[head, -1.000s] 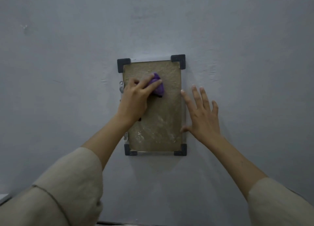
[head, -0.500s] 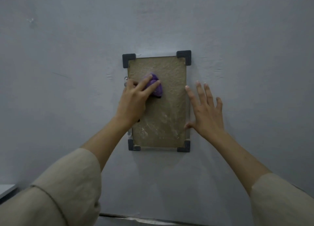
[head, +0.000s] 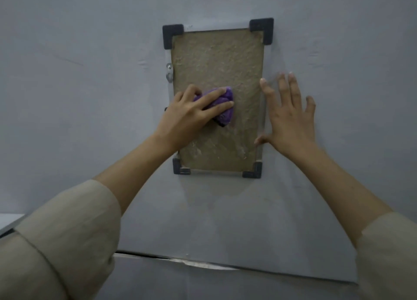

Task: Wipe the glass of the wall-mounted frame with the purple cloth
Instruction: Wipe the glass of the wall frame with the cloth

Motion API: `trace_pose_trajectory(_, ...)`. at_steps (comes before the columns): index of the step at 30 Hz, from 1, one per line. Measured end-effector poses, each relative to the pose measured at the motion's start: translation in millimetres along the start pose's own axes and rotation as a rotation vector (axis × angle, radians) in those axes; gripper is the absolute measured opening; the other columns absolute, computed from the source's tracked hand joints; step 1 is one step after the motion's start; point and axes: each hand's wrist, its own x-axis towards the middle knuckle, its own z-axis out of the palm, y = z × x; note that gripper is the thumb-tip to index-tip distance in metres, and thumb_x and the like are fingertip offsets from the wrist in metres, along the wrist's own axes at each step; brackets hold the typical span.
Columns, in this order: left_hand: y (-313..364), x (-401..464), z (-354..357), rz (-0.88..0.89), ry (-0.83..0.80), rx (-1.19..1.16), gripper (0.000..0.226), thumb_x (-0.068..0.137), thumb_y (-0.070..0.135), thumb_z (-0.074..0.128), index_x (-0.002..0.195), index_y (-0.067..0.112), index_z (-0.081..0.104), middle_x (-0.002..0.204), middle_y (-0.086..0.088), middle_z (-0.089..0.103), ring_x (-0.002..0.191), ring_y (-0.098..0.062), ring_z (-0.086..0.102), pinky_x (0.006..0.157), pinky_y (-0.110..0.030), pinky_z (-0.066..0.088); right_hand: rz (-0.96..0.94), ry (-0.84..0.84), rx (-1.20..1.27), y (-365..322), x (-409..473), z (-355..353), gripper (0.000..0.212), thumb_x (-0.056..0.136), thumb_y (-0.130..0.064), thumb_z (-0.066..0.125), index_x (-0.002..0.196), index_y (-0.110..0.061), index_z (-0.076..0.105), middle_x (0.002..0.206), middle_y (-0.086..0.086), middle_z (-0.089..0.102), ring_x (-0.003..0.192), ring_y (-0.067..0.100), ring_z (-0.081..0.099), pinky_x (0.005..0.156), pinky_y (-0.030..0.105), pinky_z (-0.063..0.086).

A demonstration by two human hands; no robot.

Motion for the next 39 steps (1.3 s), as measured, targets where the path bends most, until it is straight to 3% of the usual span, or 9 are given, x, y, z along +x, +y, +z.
trace_pose_trajectory(4,-4.3,-4.1,1.6,-0.040,0.052,0.044,0.053,0.086,0.001,0.051,0.135,0.020,0.048,0.142,-0.011,0.046,0.093,-0.042,0.054,0.073,-0.047,0.050,-0.002,-0.020,0.008,-1.2,-0.4,-0.8,0.130,0.056,-0.041,0.085,0.148,-0.026,-0.005,0.158,0.009,-0.007,0.144,0.026,-0.009,0.109,0.062,0.014)
trace_pose_trajectory(11,-21.4,-22.4,4.5,-0.590,0.227,-0.040,0.047,0.086,-0.004,0.049,0.129,0.015,0.056,0.138,-0.012,0.050,0.091,-0.044,0.048,0.071,-0.046,0.049,-0.007,-0.023,0.042,-3.6,-1.0,-0.2,0.127,0.059,-0.036,0.085,0.148,-0.025,-0.005,0.158,0.008,-0.008,0.144,0.026,-0.010,0.109,0.062,0.013)
trace_pose_trajectory(22,1.6,-22.8,4.4,-0.247,0.102,-0.033,0.046,0.085,-0.002,0.051,0.127,0.015,0.057,0.134,-0.014,0.054,0.086,-0.040,0.056,0.069,-0.047,0.054,0.021,-0.032,0.030,-9.5,1.7,-2.3,0.130,0.055,-0.030,0.088,0.148,-0.020,-0.003,0.157,0.012,-0.006,0.144,0.029,-0.007,0.108,0.063,0.015)
trace_pose_trajectory(31,10.2,-22.2,14.4,-0.355,0.210,0.006,0.051,0.080,-0.008,0.052,0.125,0.015,0.059,0.134,-0.012,0.054,0.083,-0.041,0.054,0.068,-0.046,0.053,-0.005,-0.027,0.001,-7.9,2.7,-2.1,0.131,0.056,-0.031,0.087,0.147,-0.017,-0.006,0.157,0.013,-0.011,0.144,0.030,-0.010,0.107,0.064,0.015)
trace_pose_trajectory(36,3.5,-31.2,13.3,-0.285,0.178,0.043,0.055,0.077,-0.010,0.056,0.126,0.014,0.058,0.134,-0.014,0.054,0.083,-0.041,0.054,0.064,-0.045,0.054,-0.028,-0.034,-0.012,-10.3,1.8,-0.9,0.130,0.059,-0.032,0.085,0.147,-0.014,-0.010,0.156,0.013,-0.014,0.143,0.029,-0.013,0.107,0.065,0.014)
trace_pose_trajectory(39,-3.8,-39.0,10.1,-0.475,0.194,0.025,0.054,0.079,-0.010,0.055,0.127,0.014,0.057,0.135,-0.013,0.053,0.086,-0.042,0.051,0.064,-0.045,0.053,-0.028,-0.039,-0.004,-9.9,1.9,-0.6,0.131,0.059,-0.033,0.085,0.147,-0.014,-0.011,0.156,0.013,-0.015,0.143,0.029,-0.014,0.108,0.065,0.014)
